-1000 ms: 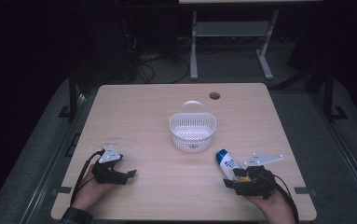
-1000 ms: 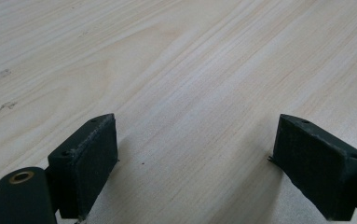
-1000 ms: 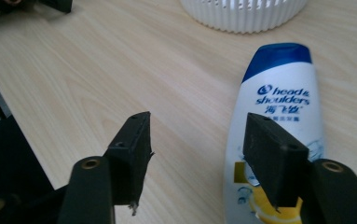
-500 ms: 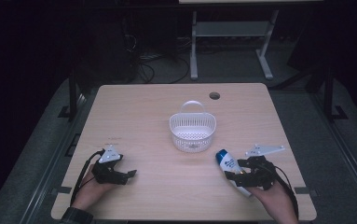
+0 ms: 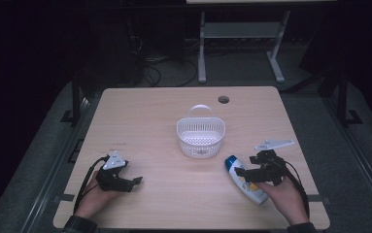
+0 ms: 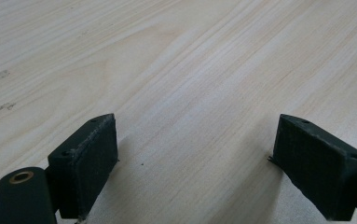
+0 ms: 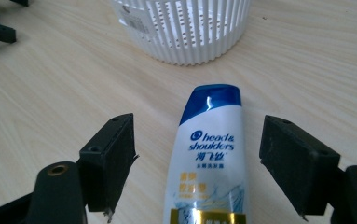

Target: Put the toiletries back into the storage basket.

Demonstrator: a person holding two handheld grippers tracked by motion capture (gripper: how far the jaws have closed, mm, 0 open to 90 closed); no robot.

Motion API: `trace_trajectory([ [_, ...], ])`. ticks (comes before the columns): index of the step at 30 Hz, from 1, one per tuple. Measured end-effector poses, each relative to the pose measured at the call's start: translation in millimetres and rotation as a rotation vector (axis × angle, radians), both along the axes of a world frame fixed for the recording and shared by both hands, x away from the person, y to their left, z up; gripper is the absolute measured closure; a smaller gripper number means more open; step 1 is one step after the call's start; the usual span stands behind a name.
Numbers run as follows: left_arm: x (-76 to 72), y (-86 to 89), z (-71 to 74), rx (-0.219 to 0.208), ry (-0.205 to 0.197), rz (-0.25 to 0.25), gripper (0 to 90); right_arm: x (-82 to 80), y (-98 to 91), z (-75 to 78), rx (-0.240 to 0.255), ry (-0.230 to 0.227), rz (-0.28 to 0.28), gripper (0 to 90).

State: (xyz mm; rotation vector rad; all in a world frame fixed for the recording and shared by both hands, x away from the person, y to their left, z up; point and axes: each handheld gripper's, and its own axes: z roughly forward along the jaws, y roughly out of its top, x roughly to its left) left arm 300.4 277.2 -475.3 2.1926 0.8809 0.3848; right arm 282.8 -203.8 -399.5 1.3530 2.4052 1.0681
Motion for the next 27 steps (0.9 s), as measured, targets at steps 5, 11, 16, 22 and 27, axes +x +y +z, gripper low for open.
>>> trace_trajectory([
  [5,0.1,-0.1,0.0,0.0,0.0,-0.001,13.0,11.3,6.7,-3.3,-0.036,0.015,0.0,25.2],
  [11,0.0,-0.1,0.0,0.0,0.0,-0.001,13.1,23.7,15.9,-12.4,-0.075,0.033,0.004,25.2],
  [16,0.0,-0.1,0.0,0.001,0.001,-0.003,13.1,31.2,23.3,-19.9,-0.116,0.057,0.004,25.2],
  [22,0.0,-0.1,0.0,0.0,0.001,-0.004,13.1,37.4,31.5,-28.6,-0.175,0.08,0.009,25.0],
  [27,-0.1,-0.2,0.1,0.001,0.0,-0.004,13.1,38.8,33.9,-36.5,-0.21,0.114,0.006,25.0],
])
